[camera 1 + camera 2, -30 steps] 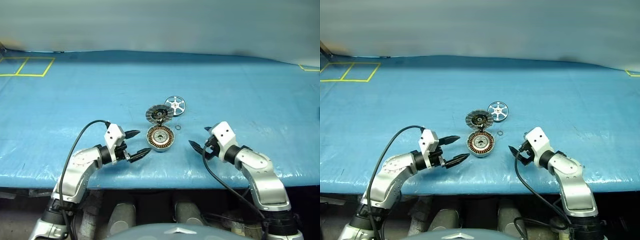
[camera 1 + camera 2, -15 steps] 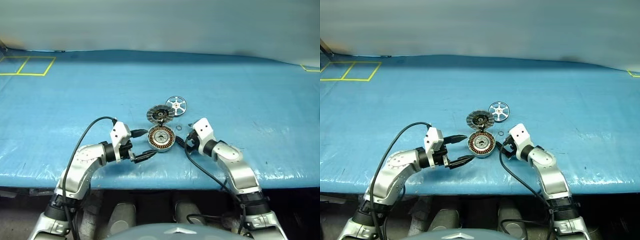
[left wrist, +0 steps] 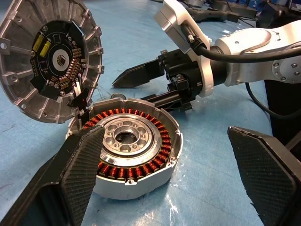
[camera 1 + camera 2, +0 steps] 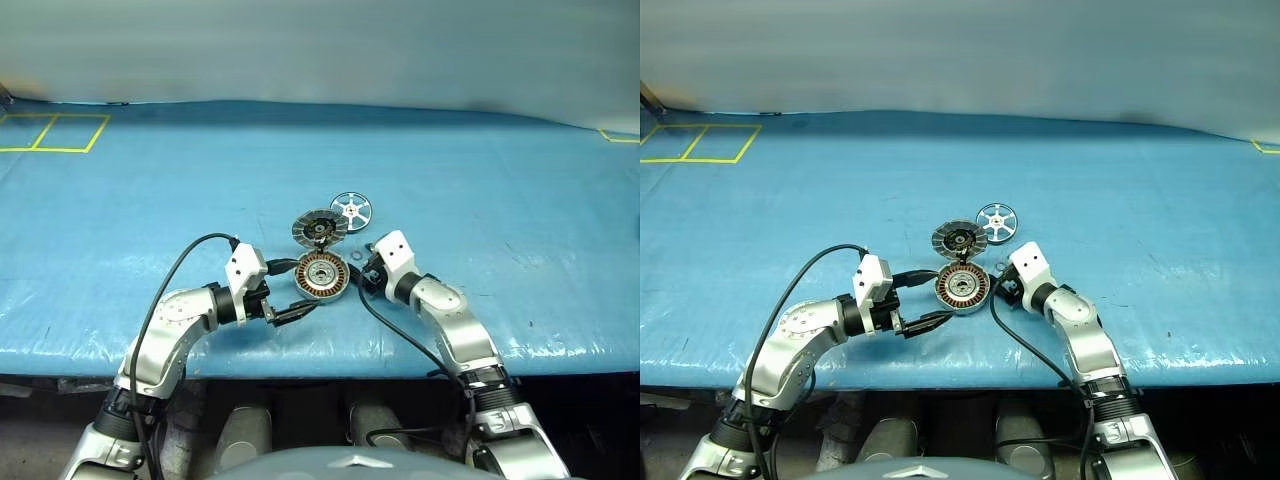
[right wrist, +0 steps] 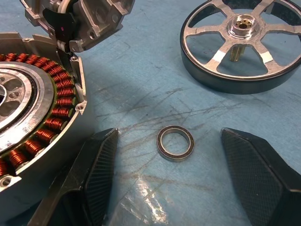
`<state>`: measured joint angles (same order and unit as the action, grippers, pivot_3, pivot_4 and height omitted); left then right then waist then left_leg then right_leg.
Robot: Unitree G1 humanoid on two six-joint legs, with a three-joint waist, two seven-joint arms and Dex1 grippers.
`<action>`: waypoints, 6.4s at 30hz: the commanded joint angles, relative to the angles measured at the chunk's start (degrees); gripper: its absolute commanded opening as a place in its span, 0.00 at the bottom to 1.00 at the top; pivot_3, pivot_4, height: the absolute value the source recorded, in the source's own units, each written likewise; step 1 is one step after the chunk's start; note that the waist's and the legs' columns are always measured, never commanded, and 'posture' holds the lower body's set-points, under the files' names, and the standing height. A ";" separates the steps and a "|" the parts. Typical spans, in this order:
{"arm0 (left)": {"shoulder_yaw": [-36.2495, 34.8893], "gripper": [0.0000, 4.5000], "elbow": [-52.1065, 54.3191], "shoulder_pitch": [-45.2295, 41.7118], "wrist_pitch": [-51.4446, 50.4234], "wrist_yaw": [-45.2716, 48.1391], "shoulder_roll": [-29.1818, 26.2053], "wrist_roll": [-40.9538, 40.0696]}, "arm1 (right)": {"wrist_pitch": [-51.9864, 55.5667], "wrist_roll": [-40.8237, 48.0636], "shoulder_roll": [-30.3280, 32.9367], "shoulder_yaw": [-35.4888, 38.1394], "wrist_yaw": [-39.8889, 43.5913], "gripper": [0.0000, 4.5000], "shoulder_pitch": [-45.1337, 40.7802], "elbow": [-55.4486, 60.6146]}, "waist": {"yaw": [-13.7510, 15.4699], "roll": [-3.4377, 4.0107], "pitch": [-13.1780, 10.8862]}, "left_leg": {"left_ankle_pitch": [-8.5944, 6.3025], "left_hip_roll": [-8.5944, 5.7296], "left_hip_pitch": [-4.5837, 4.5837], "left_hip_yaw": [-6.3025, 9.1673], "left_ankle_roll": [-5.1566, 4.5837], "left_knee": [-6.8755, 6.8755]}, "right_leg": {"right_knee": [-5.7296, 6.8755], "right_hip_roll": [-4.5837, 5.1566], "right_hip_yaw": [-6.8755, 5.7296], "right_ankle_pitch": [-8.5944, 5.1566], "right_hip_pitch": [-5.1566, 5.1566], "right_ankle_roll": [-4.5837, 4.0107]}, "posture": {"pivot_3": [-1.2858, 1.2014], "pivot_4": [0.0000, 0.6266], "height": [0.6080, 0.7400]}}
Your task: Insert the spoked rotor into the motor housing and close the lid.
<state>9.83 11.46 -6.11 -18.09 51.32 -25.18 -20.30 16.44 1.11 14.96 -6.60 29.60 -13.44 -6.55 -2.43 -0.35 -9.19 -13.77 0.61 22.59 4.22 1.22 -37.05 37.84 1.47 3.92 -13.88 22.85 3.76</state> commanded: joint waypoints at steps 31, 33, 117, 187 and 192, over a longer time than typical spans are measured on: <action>-0.41 1.00 -2.41 2.10 5.19 0.18 0.09 0.70 | 7.08 7.25 6.00 1.61 1.57 0.25 11.13 27.99 | 0.22 0.04 -0.02 | -0.01 0.01 0.05 0.04 -0.01 0.02 | 0.00 0.00 -0.01 -0.11 0.04 0.14 | 0.52 0.24 1.00; -0.06 1.00 -2.80 2.62 5.50 0.25 0.39 1.14 | 9.35 9.47 5.41 0.45 2.63 0.25 11.39 31.08 | 0.24 0.03 -0.02 | -0.01 0.00 0.05 0.04 -0.01 0.00 | -0.01 0.00 -0.01 -0.17 0.03 0.24 | 0.52 0.24 1.00; -1.14 1.00 -4.20 5.10 5.76 -3.95 0.00 2.55 | 8.09 3.08 3.60 -11.30 4.65 0.47 2.64 15.65 | 0.29 0.03 -0.01 | 0.00 -0.01 0.04 0.05 -0.01 -0.01 | -0.01 0.01 -0.04 -0.04 0.02 0.06 | 0.52 0.24 1.00; -0.17 1.00 -6.53 4.26 8.83 -2.86 1.31 3.68 | 25.04 3.01 0.22 -10.66 -3.78 0.01 4.44 9.18 | 0.38 -0.37 0.70 | -0.01 0.05 -0.94 0.07 0.01 0.05 | -0.05 0.03 -0.05 -0.49 -0.89 -0.16 | 0.52 0.24 1.00; -0.09 1.00 -6.63 4.46 9.24 -2.81 1.16 3.80 | 28.93 2.96 -0.59 -11.33 -5.45 0.01 4.32 8.97 | 0.36 -0.41 1.10 | -0.02 0.04 -1.09 0.08 0.03 0.04 | -0.12 0.09 -0.05 -0.50 -0.82 -0.17 | 0.52 0.24 1.00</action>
<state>10.49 4.62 -1.17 -10.13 48.14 -24.18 -16.39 37.26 5.94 13.07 -16.94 25.89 -12.33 9.26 -2.07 -0.76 -8.09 -13.80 0.65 21.50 4.31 1.25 -37.01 37.72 1.58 3.87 -14.39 22.03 3.59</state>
